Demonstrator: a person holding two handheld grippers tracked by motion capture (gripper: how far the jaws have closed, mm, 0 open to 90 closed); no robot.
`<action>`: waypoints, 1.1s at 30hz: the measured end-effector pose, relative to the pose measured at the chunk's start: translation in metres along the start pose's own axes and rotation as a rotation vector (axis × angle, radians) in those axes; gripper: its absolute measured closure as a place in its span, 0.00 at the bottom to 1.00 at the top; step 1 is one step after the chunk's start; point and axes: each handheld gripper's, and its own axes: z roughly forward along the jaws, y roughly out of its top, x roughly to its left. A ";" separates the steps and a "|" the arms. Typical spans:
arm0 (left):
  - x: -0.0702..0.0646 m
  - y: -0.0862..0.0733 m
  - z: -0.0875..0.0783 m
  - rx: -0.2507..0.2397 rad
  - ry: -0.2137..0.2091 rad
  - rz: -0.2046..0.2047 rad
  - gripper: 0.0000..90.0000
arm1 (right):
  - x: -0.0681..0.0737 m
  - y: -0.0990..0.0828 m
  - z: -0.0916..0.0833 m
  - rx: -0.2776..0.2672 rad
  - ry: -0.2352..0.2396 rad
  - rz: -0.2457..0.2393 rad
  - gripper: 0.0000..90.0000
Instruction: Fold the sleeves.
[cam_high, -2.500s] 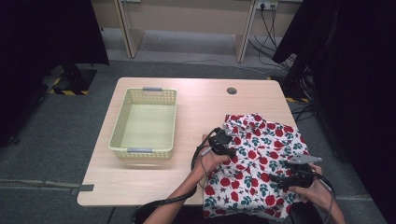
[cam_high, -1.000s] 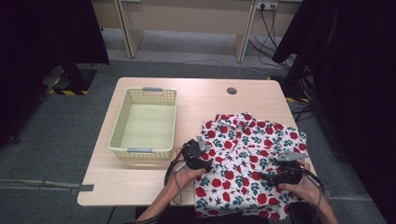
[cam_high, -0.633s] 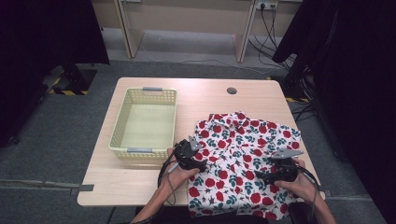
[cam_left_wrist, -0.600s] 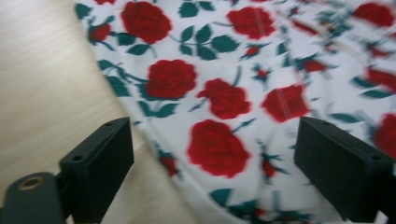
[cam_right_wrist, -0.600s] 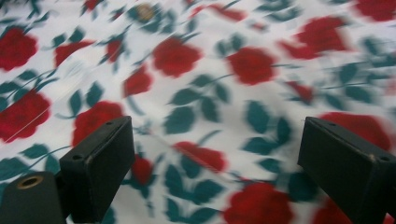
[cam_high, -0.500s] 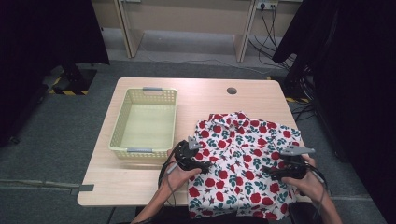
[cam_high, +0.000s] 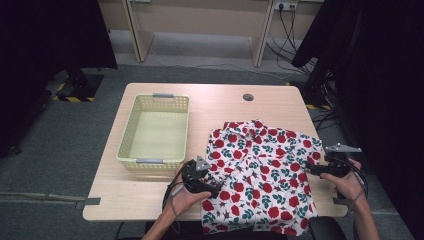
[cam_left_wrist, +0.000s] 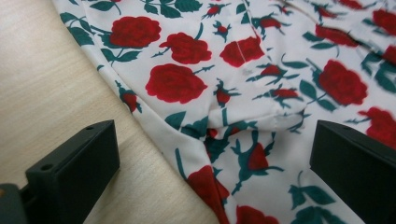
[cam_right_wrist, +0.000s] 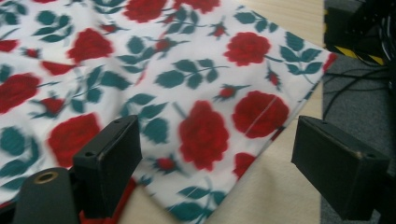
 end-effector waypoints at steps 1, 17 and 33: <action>-0.001 -0.001 0.000 0.003 0.014 0.020 0.00 | -0.002 0.001 0.002 0.004 -0.004 0.005 0.20; -0.005 -0.002 0.001 0.011 0.037 0.034 0.00 | -0.004 -0.003 0.018 -0.039 0.083 -0.033 0.73; -0.005 -0.002 0.001 0.010 0.037 0.033 0.00 | 0.036 0.036 0.004 -0.144 0.150 -0.194 0.93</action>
